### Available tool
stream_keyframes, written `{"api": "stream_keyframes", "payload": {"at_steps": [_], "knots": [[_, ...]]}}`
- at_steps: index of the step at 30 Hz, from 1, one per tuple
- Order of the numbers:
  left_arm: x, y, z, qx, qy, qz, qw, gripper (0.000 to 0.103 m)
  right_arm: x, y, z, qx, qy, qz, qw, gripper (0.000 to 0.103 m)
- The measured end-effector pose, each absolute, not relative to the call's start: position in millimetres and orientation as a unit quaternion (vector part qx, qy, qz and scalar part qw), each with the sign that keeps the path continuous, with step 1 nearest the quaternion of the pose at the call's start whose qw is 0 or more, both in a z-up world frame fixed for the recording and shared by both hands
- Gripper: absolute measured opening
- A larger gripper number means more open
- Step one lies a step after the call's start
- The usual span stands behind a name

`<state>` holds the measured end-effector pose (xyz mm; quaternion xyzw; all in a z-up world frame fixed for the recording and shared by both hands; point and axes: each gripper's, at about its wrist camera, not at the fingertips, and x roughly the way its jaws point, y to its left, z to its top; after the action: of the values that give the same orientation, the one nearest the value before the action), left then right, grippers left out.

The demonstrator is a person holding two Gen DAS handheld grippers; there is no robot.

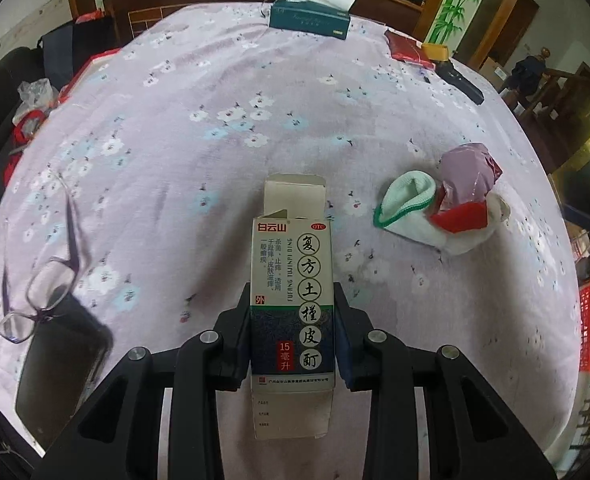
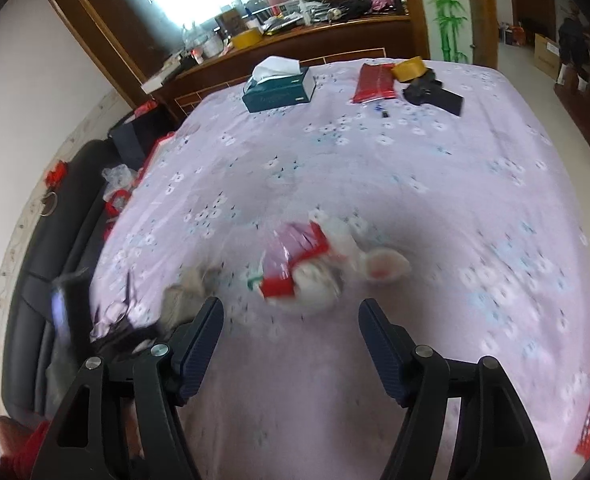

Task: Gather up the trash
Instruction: 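Grasp the white medicine box with the left tool, then grasp the pink-red plastic bag with the right tool while the left holds the box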

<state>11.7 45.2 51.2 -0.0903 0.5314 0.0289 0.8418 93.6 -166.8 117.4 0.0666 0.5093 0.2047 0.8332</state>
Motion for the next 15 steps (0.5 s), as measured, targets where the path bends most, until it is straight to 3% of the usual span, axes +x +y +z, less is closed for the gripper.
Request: {"api": "stream_keyframes", "payload": {"at_steps": [8, 9, 11, 15], "knots": [[-1, 52, 54, -0.085, 0.529, 0.022, 0.844, 0.033, 140, -124, 76, 0.032, 0.540, 0.154, 0.827, 0.073], [-1, 52, 54, -0.085, 0.528, 0.020, 0.845, 0.033, 143, -122, 71, 0.026, 0.545, 0.142, 0.826, 0.070], [-3, 51, 55, -0.082, 0.528, 0.018, 0.845, 0.033, 149, -120, 59, 0.017, 0.560, 0.128, 0.819, 0.056], [-4, 44, 57, -0.074, 0.521, 0.013, 0.850, 0.033, 137, -131, 65, 0.020, 0.536, 0.128, 0.834, 0.048]]}}
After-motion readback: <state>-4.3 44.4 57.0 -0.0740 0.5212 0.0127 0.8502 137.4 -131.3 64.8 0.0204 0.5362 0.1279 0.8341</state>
